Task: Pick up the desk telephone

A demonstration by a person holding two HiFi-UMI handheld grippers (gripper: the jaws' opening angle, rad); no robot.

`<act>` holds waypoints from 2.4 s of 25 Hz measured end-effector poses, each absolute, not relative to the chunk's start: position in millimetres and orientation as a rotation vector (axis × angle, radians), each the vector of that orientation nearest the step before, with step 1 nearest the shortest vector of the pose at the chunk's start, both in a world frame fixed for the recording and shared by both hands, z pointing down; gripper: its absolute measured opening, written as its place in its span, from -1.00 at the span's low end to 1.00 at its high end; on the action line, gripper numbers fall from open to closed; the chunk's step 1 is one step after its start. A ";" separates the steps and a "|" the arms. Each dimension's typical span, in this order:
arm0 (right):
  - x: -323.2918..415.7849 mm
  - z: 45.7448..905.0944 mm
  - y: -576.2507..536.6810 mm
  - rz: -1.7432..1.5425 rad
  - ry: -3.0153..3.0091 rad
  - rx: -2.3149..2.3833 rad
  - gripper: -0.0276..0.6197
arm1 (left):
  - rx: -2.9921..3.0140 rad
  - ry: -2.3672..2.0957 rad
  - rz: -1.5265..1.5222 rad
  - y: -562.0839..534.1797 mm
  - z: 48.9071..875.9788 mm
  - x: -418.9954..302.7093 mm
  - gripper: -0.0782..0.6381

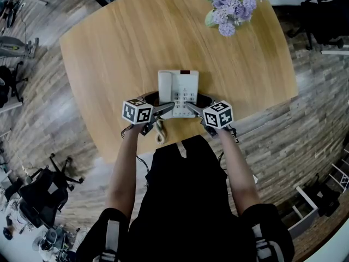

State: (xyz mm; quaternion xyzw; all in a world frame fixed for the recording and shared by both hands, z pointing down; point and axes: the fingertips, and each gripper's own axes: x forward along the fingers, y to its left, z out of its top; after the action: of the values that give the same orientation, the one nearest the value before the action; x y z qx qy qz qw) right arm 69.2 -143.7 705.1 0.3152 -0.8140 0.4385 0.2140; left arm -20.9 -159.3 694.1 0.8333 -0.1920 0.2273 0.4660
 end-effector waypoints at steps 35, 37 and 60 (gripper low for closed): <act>66.5 710.6 -145.7 1.311 -2.264 0.945 -0.10 | 1.981 -0.560 0.527 -162.9 699.9 -15.2 0.32; 66.8 709.6 -145.3 1.312 -2.259 0.960 -0.10 | 1.982 -0.555 0.540 -162.3 699.2 -14.9 0.32; 62.1 691.4 -145.2 1.340 -2.227 1.077 -0.10 | 1.964 -0.605 0.529 -164.2 679.0 -22.5 0.31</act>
State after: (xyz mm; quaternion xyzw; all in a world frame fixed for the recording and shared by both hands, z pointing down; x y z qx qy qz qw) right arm 62.1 -145.2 691.4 0.3777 -0.7809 0.4700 0.1633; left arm -22.5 -164.2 679.0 0.8078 -0.2490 0.2176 0.4880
